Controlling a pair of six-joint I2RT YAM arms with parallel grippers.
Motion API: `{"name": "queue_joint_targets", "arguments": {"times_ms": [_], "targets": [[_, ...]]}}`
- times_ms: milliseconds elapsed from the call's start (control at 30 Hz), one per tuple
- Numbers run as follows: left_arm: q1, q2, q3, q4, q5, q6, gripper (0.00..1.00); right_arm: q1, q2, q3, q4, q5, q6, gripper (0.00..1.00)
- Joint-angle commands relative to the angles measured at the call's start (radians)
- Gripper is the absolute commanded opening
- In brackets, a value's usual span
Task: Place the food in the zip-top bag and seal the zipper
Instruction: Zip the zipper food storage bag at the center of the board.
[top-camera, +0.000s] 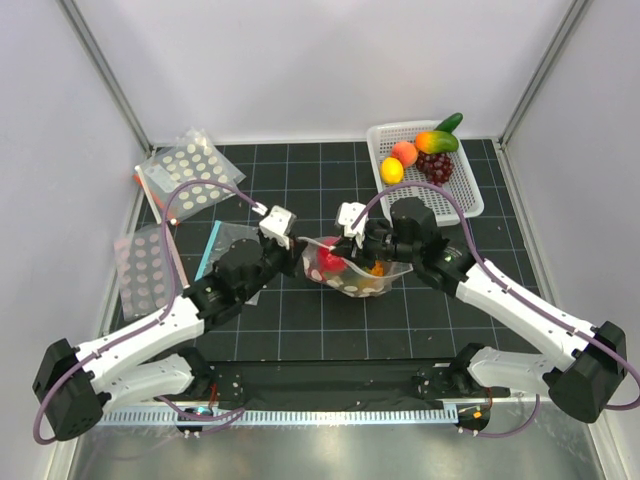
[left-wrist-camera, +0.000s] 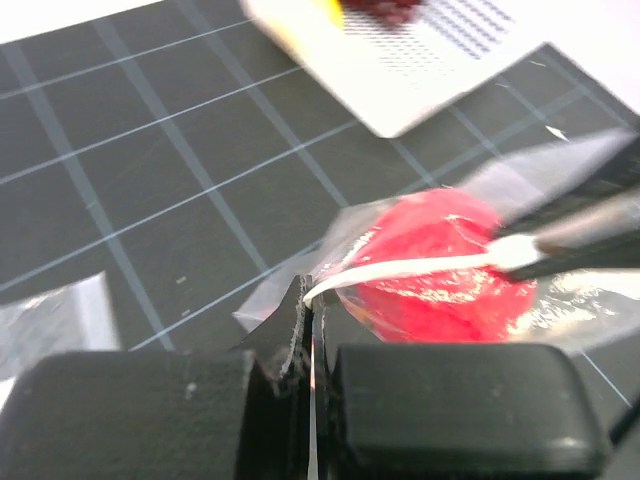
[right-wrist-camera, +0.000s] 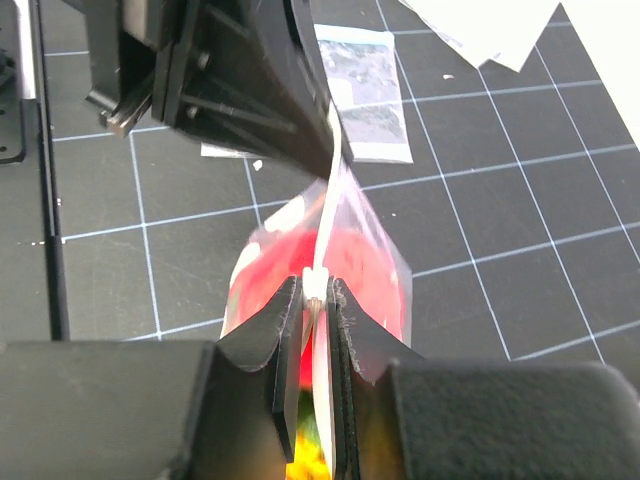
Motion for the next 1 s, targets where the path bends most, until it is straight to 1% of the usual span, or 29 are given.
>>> {"name": "queue_joint_targets", "arguments": {"times_ms": [0,33,200,233,333,367,467,667,800,900,967], "targets": [[0.05,0.017,0.044,-0.103,-0.322,-0.024,0.0,-0.006,-0.048,0.006,-0.032,0.018,0.026,0.01],[0.053,0.021,0.05,-0.114,-0.377,-0.03,0.0,-0.006,-0.05,0.006,-0.032,0.034,0.029,0.01],[0.059,-0.012,0.04,-0.139,-0.479,-0.049,0.0,-0.006,-0.051,0.006,-0.038,0.061,0.037,0.01],[0.061,-0.032,0.035,-0.139,-0.517,-0.055,0.0,-0.006,-0.053,0.006,-0.038,0.069,0.038,0.01],[0.064,-0.063,0.015,-0.139,-0.582,-0.055,0.0,-0.008,-0.056,0.005,-0.047,0.124,0.057,0.01],[0.062,-0.084,0.005,-0.139,-0.638,-0.057,0.0,-0.009,-0.053,0.006,-0.049,0.17,0.064,0.01],[0.062,-0.132,-0.015,-0.131,-0.703,-0.061,0.0,-0.029,-0.054,-0.002,-0.05,0.19,0.078,0.01],[0.064,-0.201,-0.06,-0.105,-0.78,-0.063,0.0,-0.063,-0.077,-0.032,-0.016,0.19,0.101,0.01],[0.064,-0.218,-0.074,-0.09,-0.787,-0.053,0.0,-0.075,-0.085,-0.046,-0.004,0.215,0.115,0.01],[0.064,-0.218,-0.074,-0.093,-0.793,-0.053,0.0,-0.083,-0.084,-0.049,-0.012,0.271,0.121,0.01],[0.062,-0.219,-0.072,-0.093,-0.787,-0.053,0.0,-0.091,-0.085,-0.051,-0.004,0.27,0.129,0.01]]}}
